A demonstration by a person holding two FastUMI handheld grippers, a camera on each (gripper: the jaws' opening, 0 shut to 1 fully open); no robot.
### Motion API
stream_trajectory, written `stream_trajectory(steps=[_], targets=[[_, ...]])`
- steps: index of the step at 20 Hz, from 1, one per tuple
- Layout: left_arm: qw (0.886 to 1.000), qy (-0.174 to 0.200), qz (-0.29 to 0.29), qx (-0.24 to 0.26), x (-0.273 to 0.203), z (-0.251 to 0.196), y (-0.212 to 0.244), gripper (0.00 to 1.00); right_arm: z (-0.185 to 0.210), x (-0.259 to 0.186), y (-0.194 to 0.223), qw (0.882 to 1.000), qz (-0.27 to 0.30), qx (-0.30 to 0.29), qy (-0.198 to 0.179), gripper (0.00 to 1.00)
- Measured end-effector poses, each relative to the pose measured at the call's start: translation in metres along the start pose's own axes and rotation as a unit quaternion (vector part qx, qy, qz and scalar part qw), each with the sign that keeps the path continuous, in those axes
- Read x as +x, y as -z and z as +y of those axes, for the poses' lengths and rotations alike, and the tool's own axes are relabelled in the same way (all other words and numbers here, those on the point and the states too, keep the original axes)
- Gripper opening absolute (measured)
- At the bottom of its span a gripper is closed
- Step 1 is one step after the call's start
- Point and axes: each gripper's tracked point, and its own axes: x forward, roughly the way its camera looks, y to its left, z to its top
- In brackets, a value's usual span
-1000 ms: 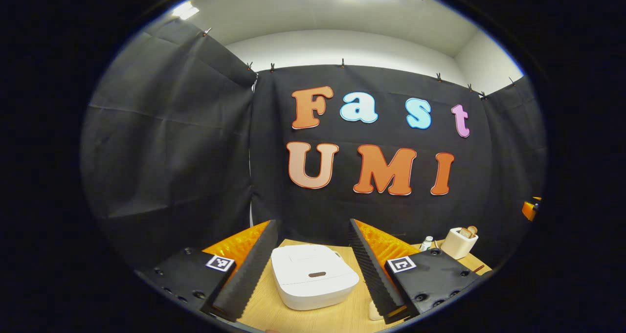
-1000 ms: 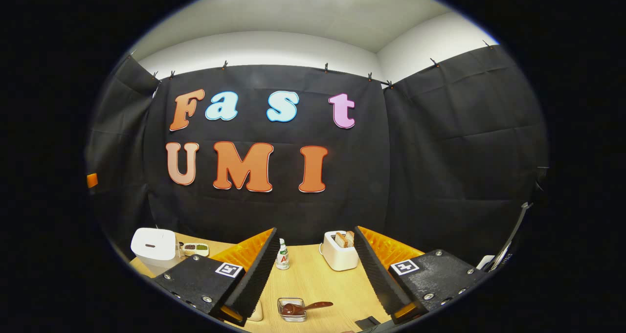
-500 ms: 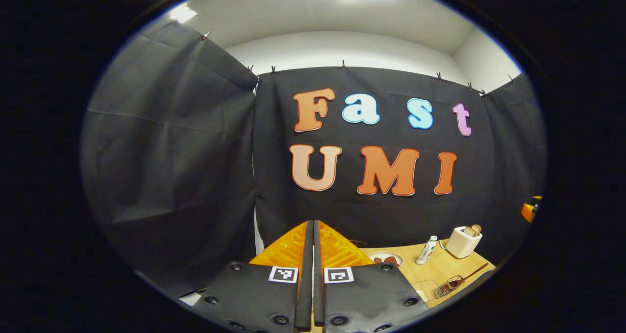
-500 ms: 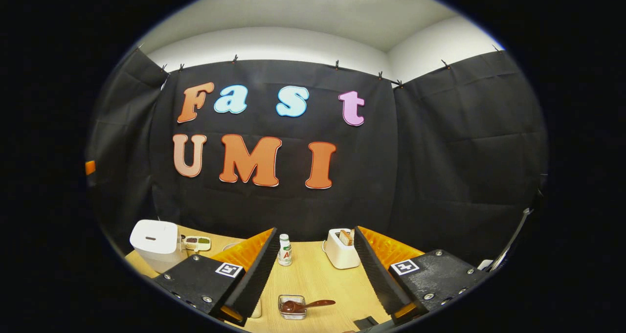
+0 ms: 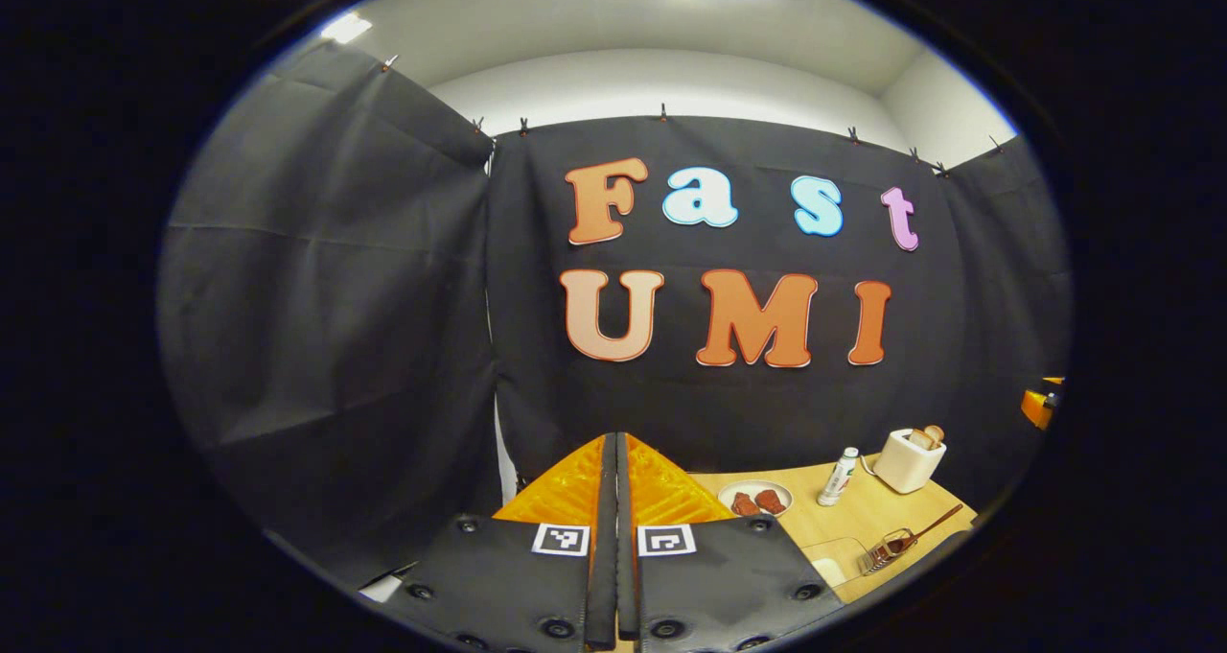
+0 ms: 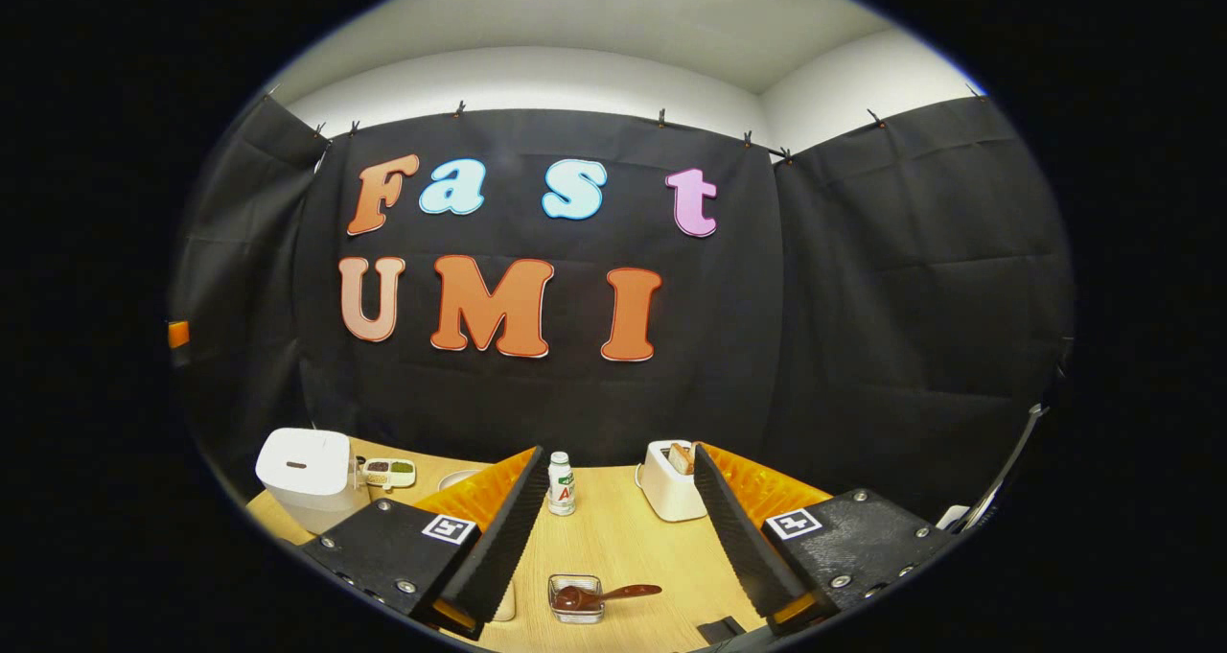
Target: Close the left gripper, press the button to open the rice cooker; take a wooden spoon from the chopstick holder with the right hand, scoop a spoonful of rice and pour it into the rice cooker, then put the wooden spoon back into the chopstick holder.
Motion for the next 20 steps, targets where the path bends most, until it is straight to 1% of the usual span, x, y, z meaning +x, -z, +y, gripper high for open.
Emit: stream_trajectory(steps=[2,5,8,12,16,20], targets=[[1.000,0.011,0.012,0.007,0.017,-0.003,0.007,0.05,0.002,0.000,0.000,1.000,0.000,0.000,-0.001,0.94],[0.998,0.039,0.050,-0.017,0.047,-0.016,0.032,0.05,0.004,-0.001,0.002,1.000,0.004,-0.004,-0.005,0.94],[0.995,0.052,0.084,-0.022,0.077,-0.019,0.055,0.05,-0.002,-0.001,0.002,1.000,0.005,-0.009,0.004,0.95],[0.988,0.078,0.131,-0.035,0.113,-0.027,0.084,0.05,-0.010,-0.004,0.007,1.000,0.011,-0.009,0.015,0.95],[0.974,0.107,0.196,-0.034,0.144,-0.040,0.122,0.05,-0.019,-0.010,0.013,0.999,0.020,-0.016,0.028,0.95],[0.959,0.127,0.254,-0.018,0.163,-0.047,0.158,0.05,-0.025,-0.013,0.018,0.999,0.026,-0.018,0.038,0.95]])
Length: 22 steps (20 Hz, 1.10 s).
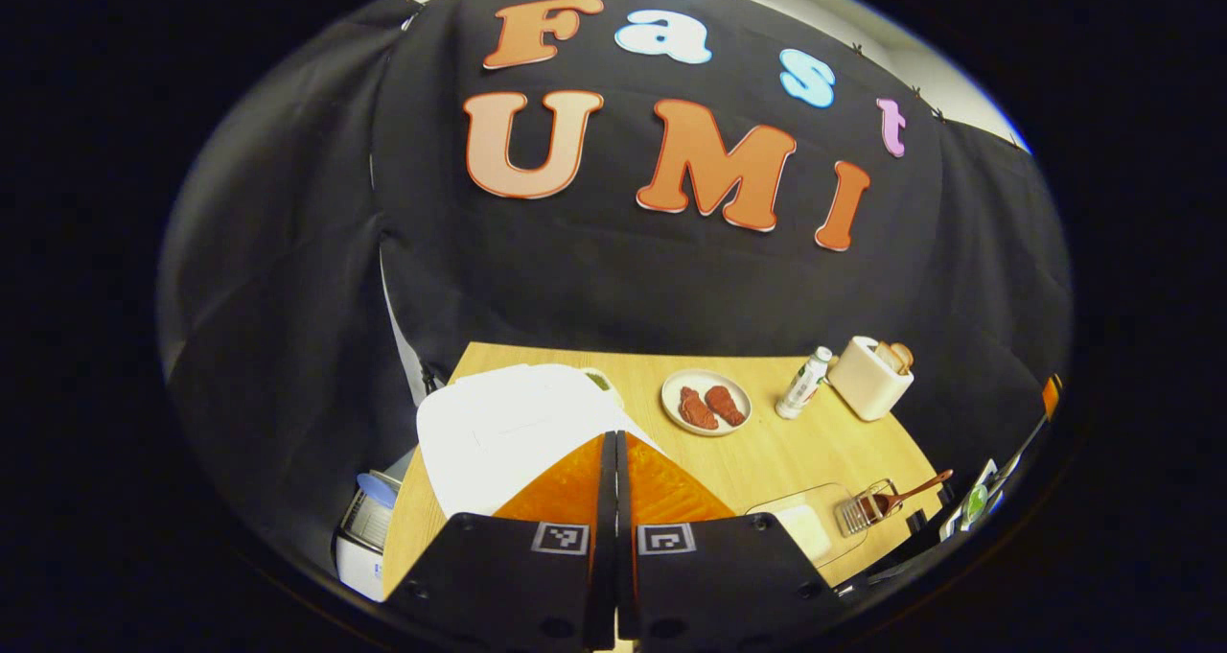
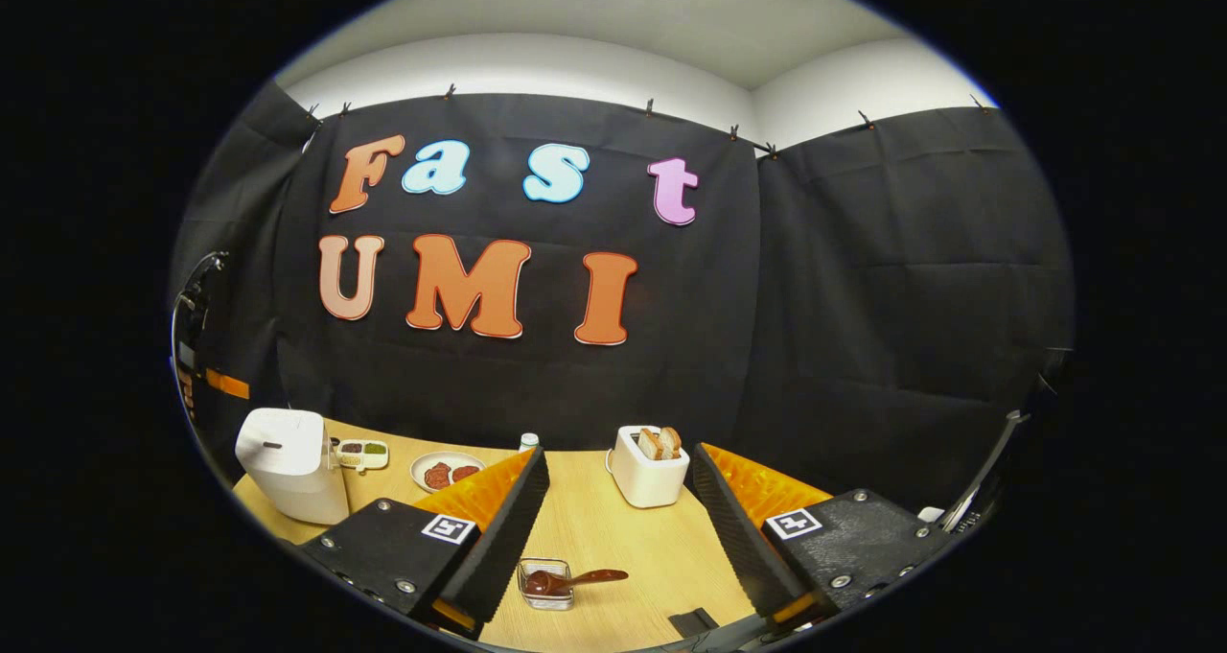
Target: Close the left gripper, press the button to open the rice cooker; take a wooden spoon from the chopstick holder with the right hand, scoop a spoonful of rice and pour it into the rice cooker, then put the wooden spoon back into the chopstick holder.
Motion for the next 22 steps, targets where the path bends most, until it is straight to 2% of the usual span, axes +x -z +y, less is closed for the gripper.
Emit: stream_trajectory(steps=[9,19,22], targets=[[0.996,-0.001,0.083,-0.016,0.054,0.015,0.062,0.05,-0.006,-0.003,0.014,1.000,0.017,-0.008,0.018,0.95],[0.994,0.001,0.100,-0.053,0.080,0.024,0.085,0.06,-0.007,-0.001,0.019,0.999,0.023,-0.002,0.025,0.95],[0.991,-0.001,0.122,-0.055,0.084,0.025,0.094,0.05,-0.003,0.000,0.018,1.000,0.021,0.001,0.017,0.95]])
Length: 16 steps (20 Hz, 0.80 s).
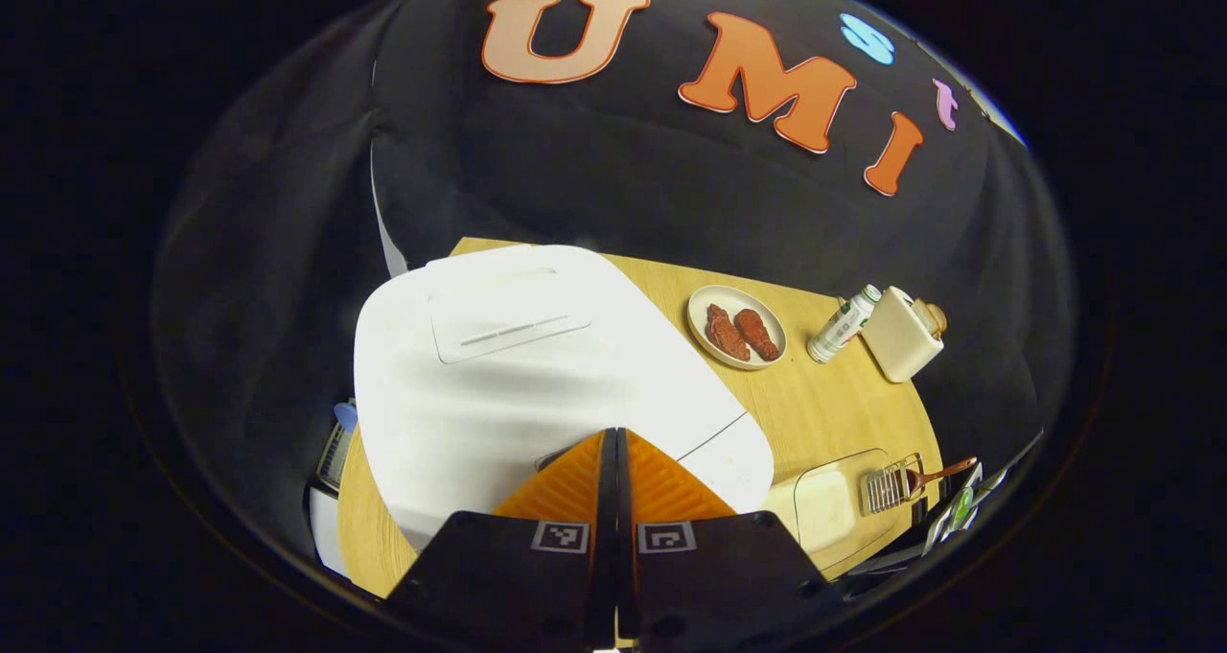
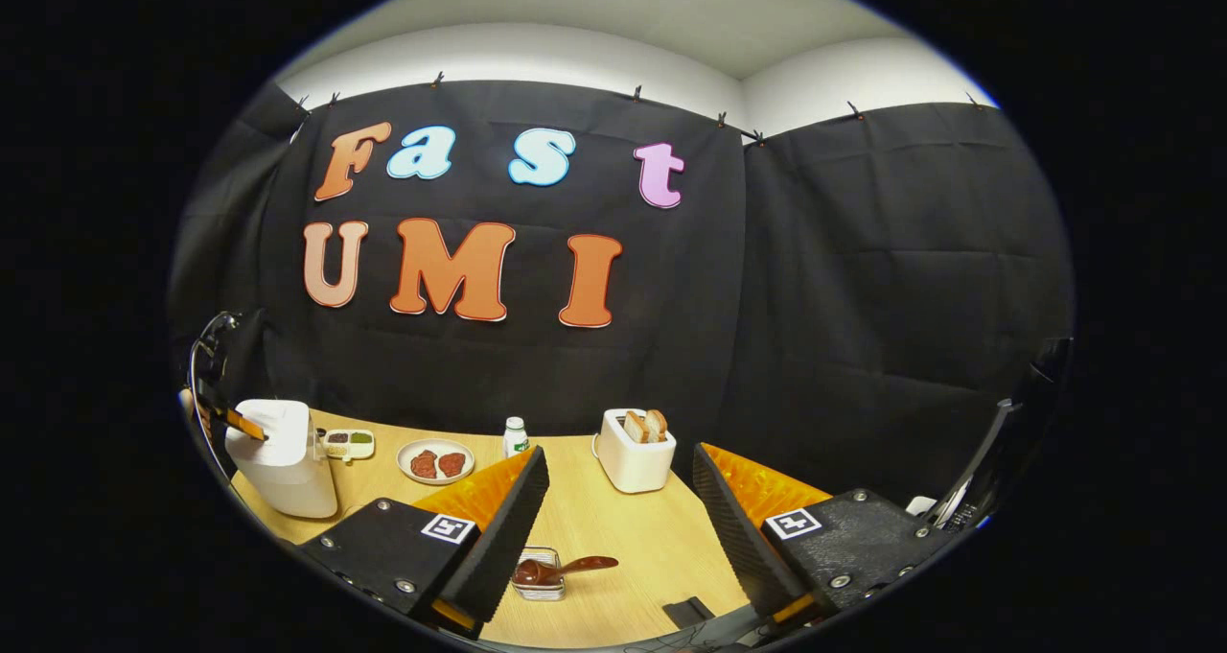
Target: Close the left gripper, press the button to open the rice cooker; take a wooden spoon from the chopstick holder with the right hand, scoop a spoonful of rice and pour it into the rice cooker, then put the wooden spoon back into the chopstick holder.
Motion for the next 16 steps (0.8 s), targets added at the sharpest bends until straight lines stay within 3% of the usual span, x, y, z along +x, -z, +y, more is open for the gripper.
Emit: stream_trajectory(steps=[4,8,11,16], targets=[[1.000,0.004,-0.019,-0.008,-0.005,-0.001,-0.007,0.05,0.002,0.003,0.001,1.000,0.000,-0.006,-0.005,0.94],[0.994,-0.022,-0.105,-0.003,-0.039,-0.003,-0.056,0.05,-0.001,0.004,-0.005,1.000,-0.009,-0.002,-0.008,0.95],[0.979,-0.065,-0.193,0.023,-0.091,0.000,-0.111,0.05,-0.008,0.005,-0.007,1.000,-0.013,-0.004,-0.006,0.95],[0.955,-0.048,-0.292,0.011,-0.179,-0.030,-0.145,0.05,-0.010,0.009,-0.008,1.000,-0.015,0.006,-0.012,0.95]])
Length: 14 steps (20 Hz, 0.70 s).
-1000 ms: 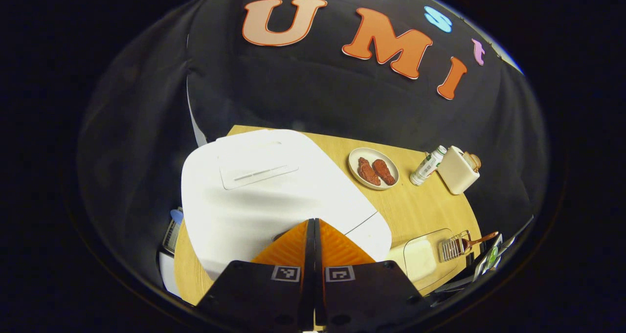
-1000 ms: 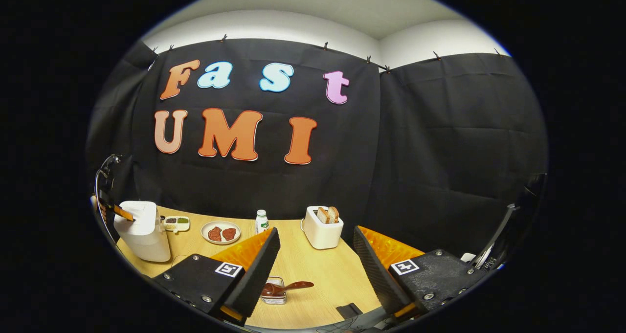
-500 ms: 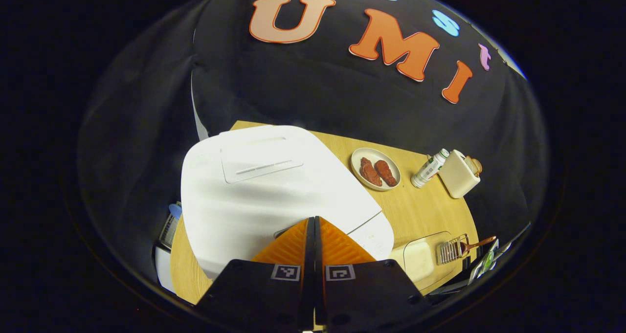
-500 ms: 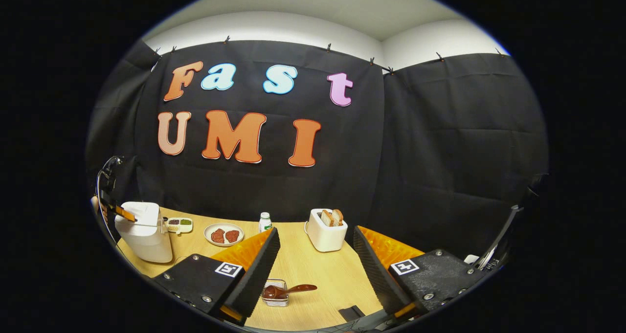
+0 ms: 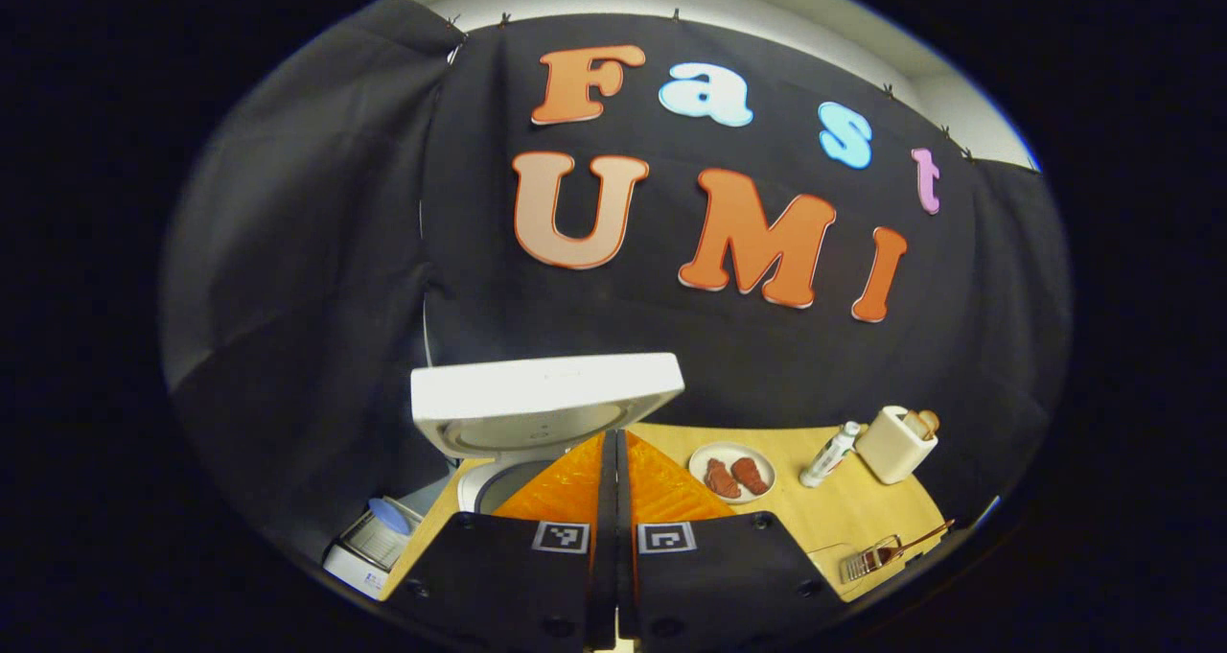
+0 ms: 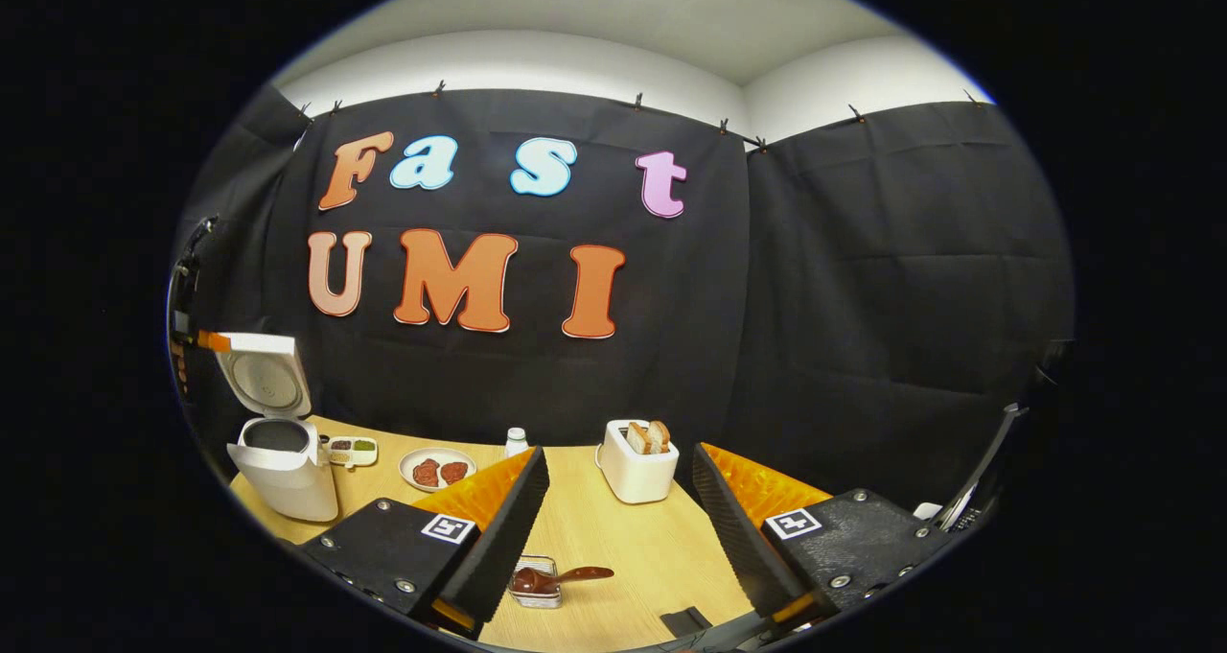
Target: Close the left gripper, press the button to open the rice cooker; take a wooden spoon from the chopstick holder with the right hand, scoop a spoonful of rice and pour it into the rice cooker, then put the wooden spoon back into the chopstick holder.
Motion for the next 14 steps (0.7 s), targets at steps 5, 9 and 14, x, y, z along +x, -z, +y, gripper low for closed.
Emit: stream_trajectory(steps=[5,9,14], targets=[[0.999,0.006,-0.042,0.005,-0.050,-0.018,-0.016,0.05,0.003,0.007,0.000,1.000,-0.002,0.010,-0.012,0.95],[0.998,-0.029,-0.056,0.028,-0.076,-0.006,-0.016,0.05,0.006,0.013,0.007,1.000,-0.002,0.019,-0.020,0.95],[0.993,-0.069,-0.087,0.030,-0.102,0.000,-0.037,0.36,0.010,0.025,0.029,0.998,0.007,0.052,-0.025,0.95]])
